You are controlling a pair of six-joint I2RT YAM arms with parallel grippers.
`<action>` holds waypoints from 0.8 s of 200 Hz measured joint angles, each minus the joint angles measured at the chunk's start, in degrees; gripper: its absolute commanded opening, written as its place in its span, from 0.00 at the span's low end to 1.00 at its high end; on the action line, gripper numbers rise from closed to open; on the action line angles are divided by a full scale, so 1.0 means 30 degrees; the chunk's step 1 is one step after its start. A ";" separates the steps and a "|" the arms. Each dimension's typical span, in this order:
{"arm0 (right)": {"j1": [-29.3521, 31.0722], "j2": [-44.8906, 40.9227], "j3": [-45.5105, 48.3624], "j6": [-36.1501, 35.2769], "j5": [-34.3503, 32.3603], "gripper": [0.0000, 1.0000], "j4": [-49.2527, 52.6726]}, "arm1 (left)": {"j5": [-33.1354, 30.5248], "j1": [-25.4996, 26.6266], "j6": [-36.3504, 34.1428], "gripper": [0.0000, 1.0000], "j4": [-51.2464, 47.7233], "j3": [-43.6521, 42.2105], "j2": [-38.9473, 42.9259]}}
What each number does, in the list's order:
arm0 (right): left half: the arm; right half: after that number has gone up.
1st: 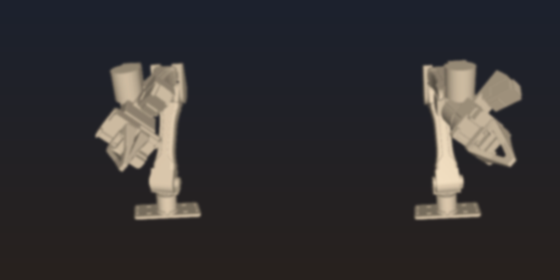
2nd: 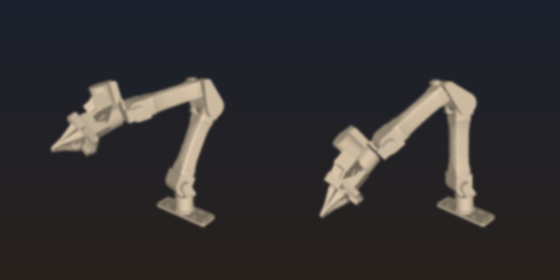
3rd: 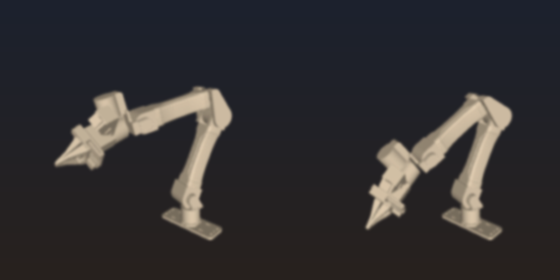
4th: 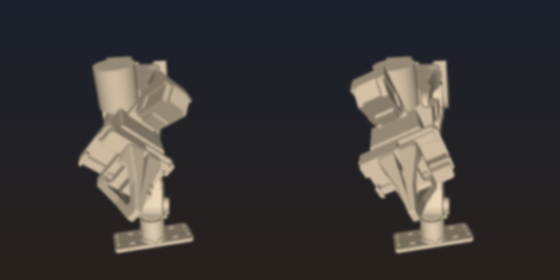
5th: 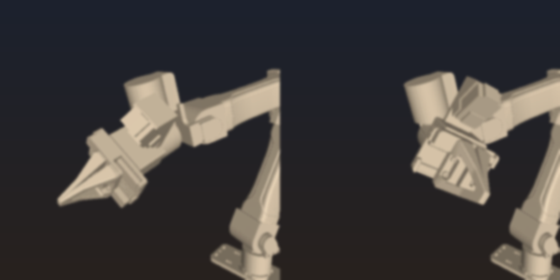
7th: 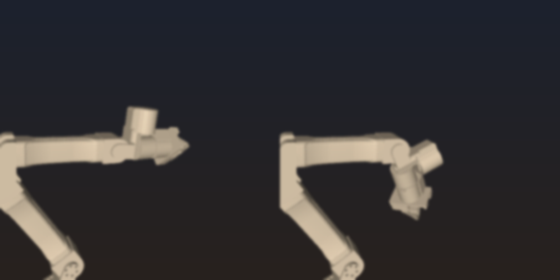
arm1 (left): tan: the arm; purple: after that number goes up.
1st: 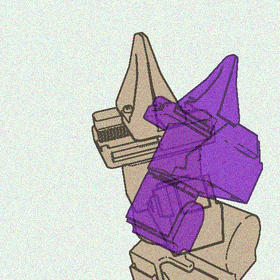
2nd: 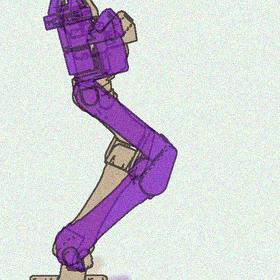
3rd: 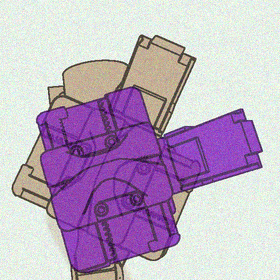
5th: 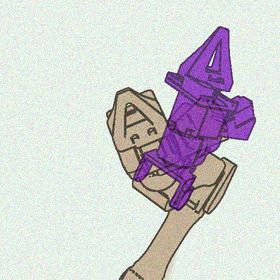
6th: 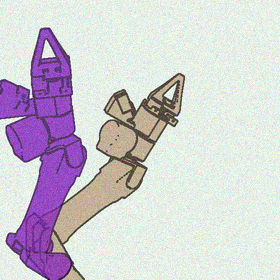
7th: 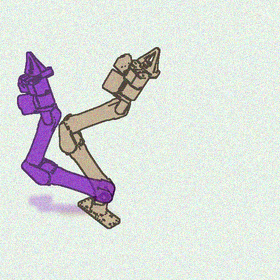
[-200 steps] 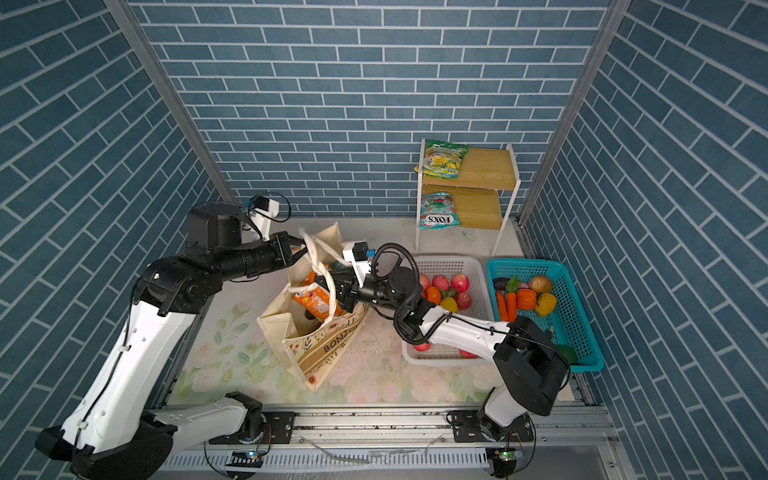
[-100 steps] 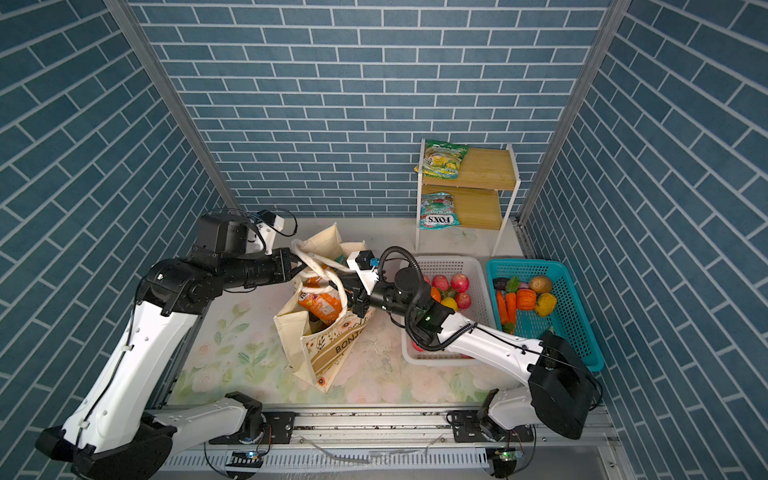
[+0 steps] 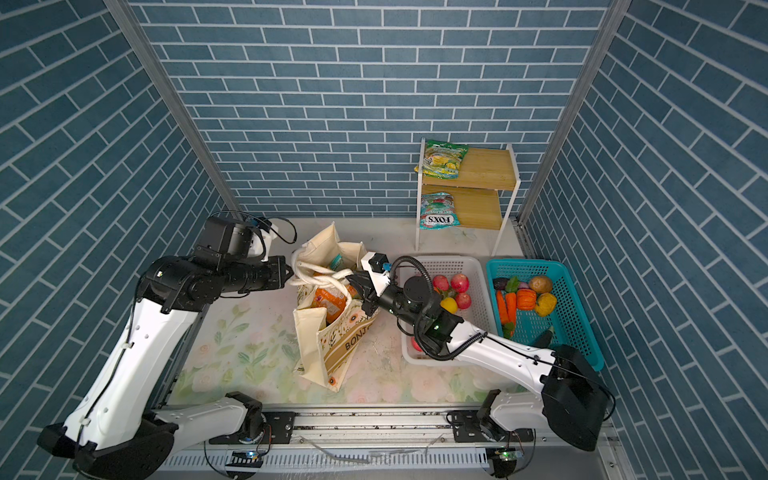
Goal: Place the food into the grocery bag and tie it
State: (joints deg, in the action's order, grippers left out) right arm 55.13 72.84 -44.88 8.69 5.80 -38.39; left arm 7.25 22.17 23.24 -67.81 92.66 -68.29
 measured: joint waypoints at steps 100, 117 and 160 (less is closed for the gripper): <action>-0.1035 -0.2769 0.2055 0.0597 -0.3570 0.00 0.0437 | 0.0124 -0.2841 -0.0437 0.00 0.0095 -0.1362 0.0940; -0.1290 -0.3067 0.1967 0.0226 -0.2943 0.00 0.1370 | 0.0707 -0.3031 -0.0590 0.00 0.0226 -0.1421 0.1056; -0.1967 -0.3228 0.0007 -0.2171 -0.1107 0.00 0.5311 | 0.1851 -0.3461 -0.1202 0.00 0.0772 -0.2025 0.1202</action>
State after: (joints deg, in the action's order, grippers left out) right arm 49.23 63.16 -44.86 2.17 2.48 -22.46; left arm 12.80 11.79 19.64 -65.49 86.59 -64.69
